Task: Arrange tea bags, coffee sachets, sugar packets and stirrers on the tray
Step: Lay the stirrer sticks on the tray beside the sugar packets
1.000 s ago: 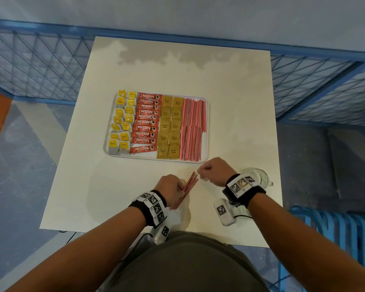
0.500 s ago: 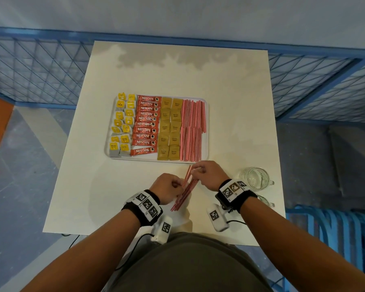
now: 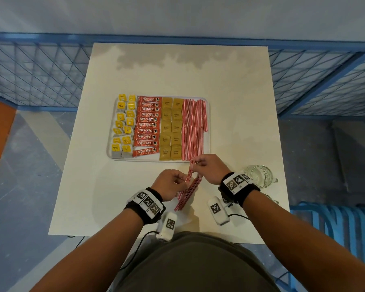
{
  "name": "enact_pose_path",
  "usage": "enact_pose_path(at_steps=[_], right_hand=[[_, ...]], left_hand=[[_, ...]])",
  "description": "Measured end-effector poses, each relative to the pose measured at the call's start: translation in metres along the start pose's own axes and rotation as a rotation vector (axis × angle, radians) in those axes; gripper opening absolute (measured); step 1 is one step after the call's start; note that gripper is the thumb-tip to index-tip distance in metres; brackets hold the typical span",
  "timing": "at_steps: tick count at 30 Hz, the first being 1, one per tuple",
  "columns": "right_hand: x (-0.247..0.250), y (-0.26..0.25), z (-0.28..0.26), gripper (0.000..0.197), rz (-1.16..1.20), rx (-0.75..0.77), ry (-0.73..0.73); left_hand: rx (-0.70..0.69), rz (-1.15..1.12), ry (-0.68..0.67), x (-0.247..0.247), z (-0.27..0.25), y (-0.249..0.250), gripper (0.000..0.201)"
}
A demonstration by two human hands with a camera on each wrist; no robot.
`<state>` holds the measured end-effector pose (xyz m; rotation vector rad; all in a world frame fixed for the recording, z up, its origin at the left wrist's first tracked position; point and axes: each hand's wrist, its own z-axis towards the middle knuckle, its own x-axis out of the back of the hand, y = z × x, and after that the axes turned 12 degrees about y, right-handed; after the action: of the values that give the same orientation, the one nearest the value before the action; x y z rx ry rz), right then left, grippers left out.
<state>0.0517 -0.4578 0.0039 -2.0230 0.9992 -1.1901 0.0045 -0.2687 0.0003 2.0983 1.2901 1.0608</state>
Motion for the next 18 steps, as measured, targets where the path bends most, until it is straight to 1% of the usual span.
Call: enact_pose_path(at_steps=[2, 3, 6, 10, 14, 18], right_hand=[[0.0, 0.0, 0.0, 0.01, 0.016, -0.011, 0.0], [0.0, 0.0, 0.001, 0.014, 0.023, -0.013, 0.002], [-0.002, 0.001, 0.002, 0.03, 0.055, -0.013, 0.006], [-0.001, -0.002, 0.001, 0.034, 0.105, 0.026, 0.029], [-0.002, -0.005, 0.001, 0.035, 0.095, 0.085, 0.062], [-0.003, -0.006, 0.001, 0.039, 0.089, 0.13, 0.095]], left_hand=[[-0.01, -0.009, 0.007, 0.001, -0.001, -0.001, 0.006], [-0.019, -0.013, 0.001, 0.002, -0.001, -0.001, 0.005], [-0.065, 0.001, -0.053, 0.006, -0.003, 0.0, 0.013], [-0.088, -0.012, -0.085, 0.01, -0.006, 0.005, 0.016], [-0.025, -0.087, -0.081, 0.011, -0.008, 0.013, 0.012], [0.028, -0.192, -0.098, 0.011, -0.009, 0.019, 0.015]])
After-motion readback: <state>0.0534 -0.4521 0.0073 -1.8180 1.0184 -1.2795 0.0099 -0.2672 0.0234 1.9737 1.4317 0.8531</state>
